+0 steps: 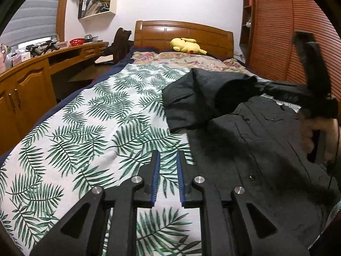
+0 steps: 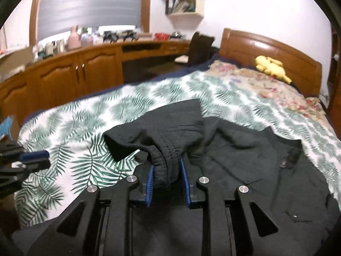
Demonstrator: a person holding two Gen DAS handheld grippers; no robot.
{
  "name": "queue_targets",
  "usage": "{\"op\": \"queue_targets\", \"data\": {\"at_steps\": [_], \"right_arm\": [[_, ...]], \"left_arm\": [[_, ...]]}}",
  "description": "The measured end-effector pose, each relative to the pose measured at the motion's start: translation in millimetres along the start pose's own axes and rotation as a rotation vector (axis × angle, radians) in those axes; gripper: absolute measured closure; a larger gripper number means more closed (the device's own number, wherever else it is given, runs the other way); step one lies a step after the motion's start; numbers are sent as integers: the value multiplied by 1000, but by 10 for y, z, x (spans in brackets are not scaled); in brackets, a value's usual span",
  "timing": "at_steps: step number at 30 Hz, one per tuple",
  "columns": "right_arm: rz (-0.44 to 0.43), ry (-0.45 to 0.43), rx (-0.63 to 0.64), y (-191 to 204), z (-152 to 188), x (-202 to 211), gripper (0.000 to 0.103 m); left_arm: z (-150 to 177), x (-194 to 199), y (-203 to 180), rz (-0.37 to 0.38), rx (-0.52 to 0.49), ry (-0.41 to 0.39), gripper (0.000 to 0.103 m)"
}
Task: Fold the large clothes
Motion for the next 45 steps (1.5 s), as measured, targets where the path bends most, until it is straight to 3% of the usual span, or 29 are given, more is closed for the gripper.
{"op": "queue_targets", "data": {"at_steps": [8,16,22,26,31,34,36,38,41,45], "right_arm": [[66,-86,-32,-241,72,748,91],[188,-105,-126,-516,496,1405,93],[302,7,-231,-907,1195,1661,93],[324,127,-291,-1085,1673,1583,93],[327,172,-314,-1132,1945,1650,92],[348,171,-312,-1146,1964,1753,85],[377,170,-305,-1169,1949,1829,73],[396,164,-295,-1194,1927,1910,48],[400,137,-281,-1205,1841,2012,40],[356,129,-254,-1169,1680,1944,37]], "left_arm": [[11,55,-238,44,-34,-6,86],[-36,117,-430,60,-60,-24,83],[-89,161,-592,82,-73,-40,82],[-128,186,-733,102,-82,-45,82],[-187,209,-927,120,-100,-51,81],[-238,238,-1058,140,-105,-59,81],[-266,249,-1175,158,-111,-59,81],[-280,252,-1278,176,-117,-57,81],[-278,257,-1453,201,-131,-57,80],[-247,226,-1637,216,-156,-47,80]]}}
Point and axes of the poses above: each gripper's, at about its wrist camera, not at the fingertips, and x roughly against the way its jaws point, y to its left, z to its underside, the point moved 8 cm from there along -x, roughly the way its jaws point, and after that the axes turned 7 degrees about -z, right-handed, at the moved point
